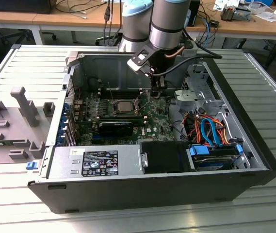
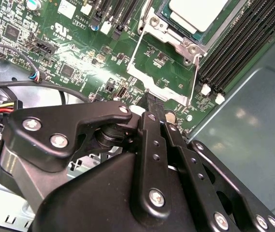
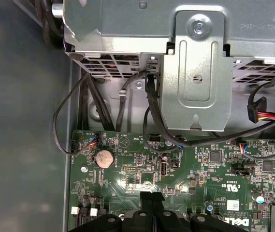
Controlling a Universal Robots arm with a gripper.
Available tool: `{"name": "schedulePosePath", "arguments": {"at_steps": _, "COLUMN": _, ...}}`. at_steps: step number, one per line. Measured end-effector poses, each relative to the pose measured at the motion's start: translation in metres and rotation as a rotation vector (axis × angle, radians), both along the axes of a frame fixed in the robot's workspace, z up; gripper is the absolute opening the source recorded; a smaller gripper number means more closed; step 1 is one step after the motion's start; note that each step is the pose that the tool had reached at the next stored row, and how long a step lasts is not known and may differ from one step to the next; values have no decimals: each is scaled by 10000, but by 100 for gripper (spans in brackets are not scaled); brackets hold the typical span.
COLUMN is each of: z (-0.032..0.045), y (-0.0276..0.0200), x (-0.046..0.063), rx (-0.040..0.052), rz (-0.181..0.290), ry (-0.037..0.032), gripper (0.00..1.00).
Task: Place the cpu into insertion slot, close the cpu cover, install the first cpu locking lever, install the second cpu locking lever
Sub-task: 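Install the first cpu locking lever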
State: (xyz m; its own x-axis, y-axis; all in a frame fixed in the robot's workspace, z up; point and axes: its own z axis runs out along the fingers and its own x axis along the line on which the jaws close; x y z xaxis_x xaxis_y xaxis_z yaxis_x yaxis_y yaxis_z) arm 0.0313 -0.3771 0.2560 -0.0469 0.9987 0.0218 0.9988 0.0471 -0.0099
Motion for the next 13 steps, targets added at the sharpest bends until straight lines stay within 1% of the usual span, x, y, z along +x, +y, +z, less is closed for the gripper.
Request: {"name": "schedulePosePath", "arguments": {"at_steps": 13, "z": -3, "y": 0, "x": -40, "rx": 0, "rz": 1, "ry": 1, "gripper": 11}}
